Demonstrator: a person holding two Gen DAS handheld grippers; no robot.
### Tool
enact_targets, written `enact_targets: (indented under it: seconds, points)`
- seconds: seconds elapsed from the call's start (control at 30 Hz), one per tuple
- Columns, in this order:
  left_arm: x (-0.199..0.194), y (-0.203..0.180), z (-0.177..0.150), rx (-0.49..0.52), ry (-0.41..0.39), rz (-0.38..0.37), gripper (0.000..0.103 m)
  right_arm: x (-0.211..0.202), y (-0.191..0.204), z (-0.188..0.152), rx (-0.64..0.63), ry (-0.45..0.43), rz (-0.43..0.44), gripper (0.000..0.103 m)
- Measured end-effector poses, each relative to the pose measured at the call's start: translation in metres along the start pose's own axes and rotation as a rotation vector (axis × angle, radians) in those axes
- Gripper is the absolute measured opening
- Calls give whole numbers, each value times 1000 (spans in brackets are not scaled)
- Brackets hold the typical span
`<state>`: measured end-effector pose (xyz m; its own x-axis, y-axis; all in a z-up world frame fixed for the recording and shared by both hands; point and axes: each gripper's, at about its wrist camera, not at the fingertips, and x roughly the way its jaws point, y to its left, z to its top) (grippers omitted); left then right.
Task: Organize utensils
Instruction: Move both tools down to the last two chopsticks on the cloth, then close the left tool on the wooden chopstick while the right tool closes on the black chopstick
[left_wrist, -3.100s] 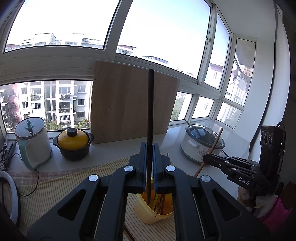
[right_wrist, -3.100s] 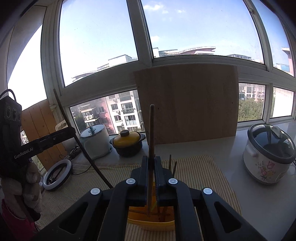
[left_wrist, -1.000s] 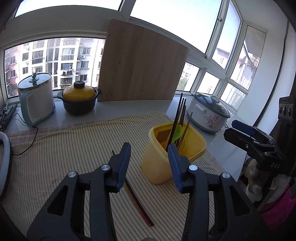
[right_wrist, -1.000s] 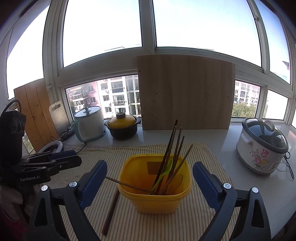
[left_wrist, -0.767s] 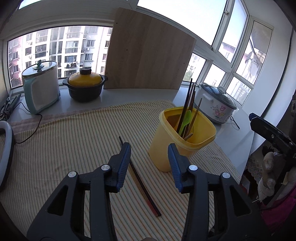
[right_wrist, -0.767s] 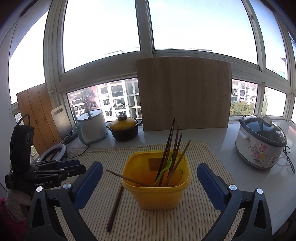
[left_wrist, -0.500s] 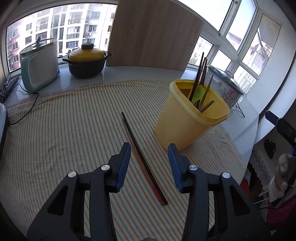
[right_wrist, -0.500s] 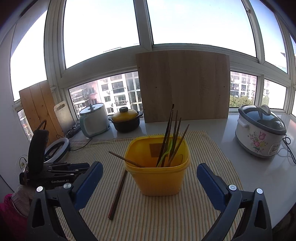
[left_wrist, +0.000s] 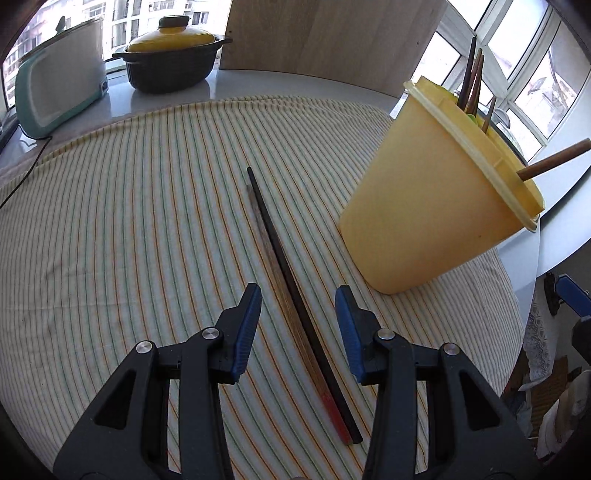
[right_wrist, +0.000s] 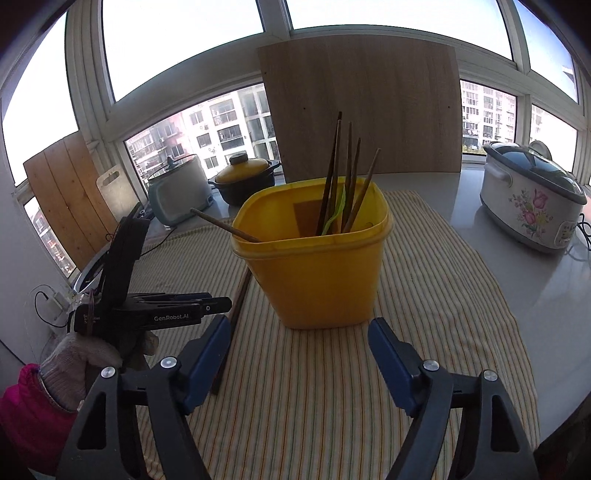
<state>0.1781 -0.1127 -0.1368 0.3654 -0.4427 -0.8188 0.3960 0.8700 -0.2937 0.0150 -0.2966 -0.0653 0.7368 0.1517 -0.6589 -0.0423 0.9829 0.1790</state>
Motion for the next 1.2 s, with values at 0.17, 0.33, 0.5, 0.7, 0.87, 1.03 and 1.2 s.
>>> enact_targets:
  seconds: [0.17, 0.33, 0.5, 0.7, 0.87, 1.03, 1.2]
  points:
    - [15, 0, -1, -26, 9, 12, 34, 13, -2, -3, 30, 43, 19, 68]
    - [24, -8, -6, 3, 11, 66, 28, 23, 2, -4, 40, 61, 35, 67]
    - [23, -7, -12, 15, -11, 104, 17, 27, 10, -5, 27, 73, 44, 66]
    - [6, 7, -25, -3, -37, 139, 11, 32, 23, -8, -2, 96, 69, 61]
    - [-10, 27, -39, -56, -52, 122, 11, 41, 37, -12, -35, 118, 95, 59]
    - [-15, 33, -39, -69, -58, 150, 11, 49, 46, -12, -30, 143, 128, 53]
    - [-15, 34, -28, -81, -51, 77, 11, 58, 59, -12, -74, 166, 133, 43]
